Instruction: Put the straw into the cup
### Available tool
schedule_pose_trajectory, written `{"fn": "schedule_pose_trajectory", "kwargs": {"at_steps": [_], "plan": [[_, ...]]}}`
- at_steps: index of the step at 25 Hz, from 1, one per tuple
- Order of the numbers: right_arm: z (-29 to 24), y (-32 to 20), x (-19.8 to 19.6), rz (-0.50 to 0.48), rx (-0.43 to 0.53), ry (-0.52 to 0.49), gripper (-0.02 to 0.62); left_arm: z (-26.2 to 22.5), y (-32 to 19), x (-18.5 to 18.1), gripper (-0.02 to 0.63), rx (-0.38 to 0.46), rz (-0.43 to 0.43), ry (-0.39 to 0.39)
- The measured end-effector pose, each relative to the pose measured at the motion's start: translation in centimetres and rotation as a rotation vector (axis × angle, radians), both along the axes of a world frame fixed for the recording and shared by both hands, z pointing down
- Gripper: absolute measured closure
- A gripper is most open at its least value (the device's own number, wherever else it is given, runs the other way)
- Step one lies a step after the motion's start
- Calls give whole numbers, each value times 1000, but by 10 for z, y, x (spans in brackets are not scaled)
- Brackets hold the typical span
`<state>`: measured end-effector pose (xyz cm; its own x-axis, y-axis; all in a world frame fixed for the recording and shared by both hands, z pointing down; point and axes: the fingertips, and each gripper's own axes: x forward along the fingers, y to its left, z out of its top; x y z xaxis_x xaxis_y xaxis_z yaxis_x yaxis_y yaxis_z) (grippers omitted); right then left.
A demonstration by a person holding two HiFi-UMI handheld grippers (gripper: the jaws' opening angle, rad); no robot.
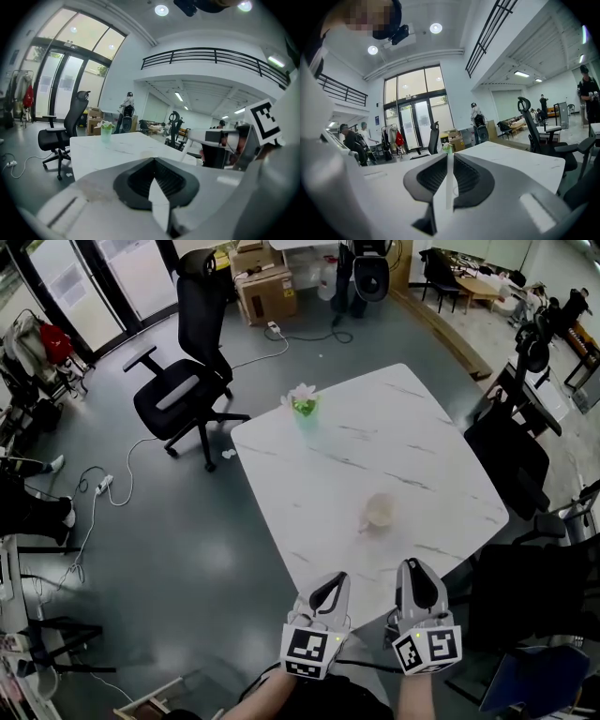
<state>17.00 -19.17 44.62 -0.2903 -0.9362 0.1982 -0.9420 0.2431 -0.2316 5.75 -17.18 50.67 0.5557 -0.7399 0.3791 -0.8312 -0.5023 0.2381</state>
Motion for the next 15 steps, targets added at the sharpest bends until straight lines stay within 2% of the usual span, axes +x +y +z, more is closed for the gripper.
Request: {"fn": "schedule_pose_trajectory", "kwargs": {"at_steps": [5,15], "plan": [[3,-24,4,-15,11,-8,554,0,-6,18,604,-3,17,3],[3,-73,13,-31,38,-3,554,14,-25,8,604,-39,-40,-14]]}}
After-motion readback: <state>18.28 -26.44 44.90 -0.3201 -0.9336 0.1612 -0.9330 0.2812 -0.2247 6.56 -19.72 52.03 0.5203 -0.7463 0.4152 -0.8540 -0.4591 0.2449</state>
